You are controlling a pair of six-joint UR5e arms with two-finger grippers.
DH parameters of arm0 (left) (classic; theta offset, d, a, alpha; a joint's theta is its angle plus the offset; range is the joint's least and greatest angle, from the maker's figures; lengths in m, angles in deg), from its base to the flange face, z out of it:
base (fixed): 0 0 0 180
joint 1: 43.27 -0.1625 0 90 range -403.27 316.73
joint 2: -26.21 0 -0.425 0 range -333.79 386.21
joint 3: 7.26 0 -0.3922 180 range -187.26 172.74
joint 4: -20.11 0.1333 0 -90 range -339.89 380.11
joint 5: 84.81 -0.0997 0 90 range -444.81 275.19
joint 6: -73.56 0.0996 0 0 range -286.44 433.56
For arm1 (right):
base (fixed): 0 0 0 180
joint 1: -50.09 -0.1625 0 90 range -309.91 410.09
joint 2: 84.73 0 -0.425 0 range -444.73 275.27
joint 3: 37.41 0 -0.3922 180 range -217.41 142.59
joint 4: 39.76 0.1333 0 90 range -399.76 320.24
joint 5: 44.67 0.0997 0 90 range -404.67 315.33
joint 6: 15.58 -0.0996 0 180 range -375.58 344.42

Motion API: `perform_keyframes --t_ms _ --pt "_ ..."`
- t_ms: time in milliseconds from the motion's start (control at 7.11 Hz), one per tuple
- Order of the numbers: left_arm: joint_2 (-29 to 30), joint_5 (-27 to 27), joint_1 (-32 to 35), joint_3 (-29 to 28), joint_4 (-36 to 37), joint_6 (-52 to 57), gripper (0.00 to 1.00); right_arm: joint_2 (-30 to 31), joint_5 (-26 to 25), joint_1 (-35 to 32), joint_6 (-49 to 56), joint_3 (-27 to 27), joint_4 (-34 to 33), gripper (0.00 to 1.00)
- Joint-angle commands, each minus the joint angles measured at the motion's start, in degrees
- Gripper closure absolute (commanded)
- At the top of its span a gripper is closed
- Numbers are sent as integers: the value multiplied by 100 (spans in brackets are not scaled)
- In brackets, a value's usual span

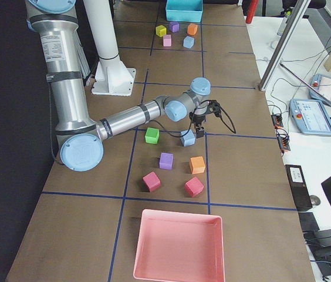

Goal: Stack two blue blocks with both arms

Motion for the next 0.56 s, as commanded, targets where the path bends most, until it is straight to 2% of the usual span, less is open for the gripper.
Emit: perform_keyframes --t_ms 0,281,422 --pt "-4 52 -3 28 -4 4 0 -64 -235 428 -297 273 204 0" --pt "-4 61 -3 99 -4 -4 0 -82 -305 666 -297 450 213 0" --pt "-4 61 -3 107 -4 -4 0 -99 -367 772 -297 704 361 0"
